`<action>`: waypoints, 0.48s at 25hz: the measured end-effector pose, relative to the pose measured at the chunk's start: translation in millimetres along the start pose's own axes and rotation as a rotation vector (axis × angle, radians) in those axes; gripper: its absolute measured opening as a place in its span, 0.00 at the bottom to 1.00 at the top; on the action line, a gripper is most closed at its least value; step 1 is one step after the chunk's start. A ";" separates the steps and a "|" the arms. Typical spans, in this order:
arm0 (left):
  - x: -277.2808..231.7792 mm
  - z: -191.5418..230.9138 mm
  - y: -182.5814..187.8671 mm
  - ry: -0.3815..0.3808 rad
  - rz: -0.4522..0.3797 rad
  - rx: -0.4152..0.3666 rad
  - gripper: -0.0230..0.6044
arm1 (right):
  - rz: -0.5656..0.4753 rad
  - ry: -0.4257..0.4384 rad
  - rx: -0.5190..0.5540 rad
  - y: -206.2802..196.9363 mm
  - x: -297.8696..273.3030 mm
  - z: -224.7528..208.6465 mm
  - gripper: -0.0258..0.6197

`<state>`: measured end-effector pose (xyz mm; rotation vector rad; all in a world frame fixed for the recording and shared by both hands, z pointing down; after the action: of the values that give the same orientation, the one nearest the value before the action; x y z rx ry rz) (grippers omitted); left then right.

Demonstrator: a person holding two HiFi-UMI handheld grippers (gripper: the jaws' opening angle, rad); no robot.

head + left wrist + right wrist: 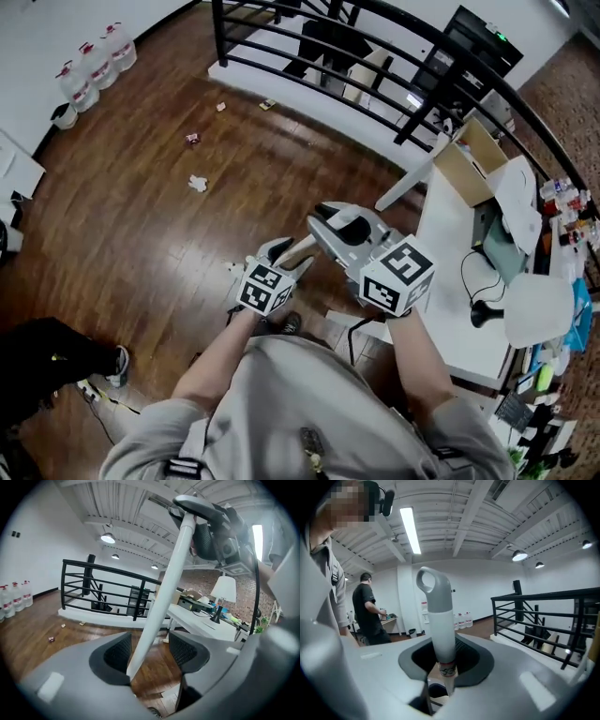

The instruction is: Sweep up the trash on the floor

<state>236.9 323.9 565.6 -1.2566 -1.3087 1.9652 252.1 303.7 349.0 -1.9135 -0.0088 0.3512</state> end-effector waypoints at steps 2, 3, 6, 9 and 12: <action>14.2 17.6 -9.7 0.043 -0.008 0.031 0.41 | 0.025 0.066 0.010 -0.6 -26.4 18.7 0.15; 21.9 27.4 -17.3 0.077 -0.014 0.049 0.38 | 0.044 0.100 0.015 -3.7 -40.2 27.0 0.15; 44.8 57.5 -46.7 0.176 -0.011 0.060 0.23 | 0.102 0.175 0.019 -20.1 -78.3 44.4 0.15; 64.6 80.2 -72.4 0.216 0.021 0.052 0.22 | 0.146 0.226 0.014 -35.2 -113.3 57.7 0.15; 85.7 105.3 -91.8 0.275 0.024 0.106 0.22 | 0.190 0.281 0.012 -44.4 -152.7 70.5 0.15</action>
<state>94.6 380.5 623.9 -1.4357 -1.0459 1.7754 96.0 357.8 403.4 -1.9423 0.3621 0.2051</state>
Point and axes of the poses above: the fingertips, and each gripper's own axes: x backward along the fingers, z to its left, y out of its top, the point moved 3 cm from there along x, backward along the fingers, and after that the axes turned 10 degrees about -x, right-handed, at the moved point
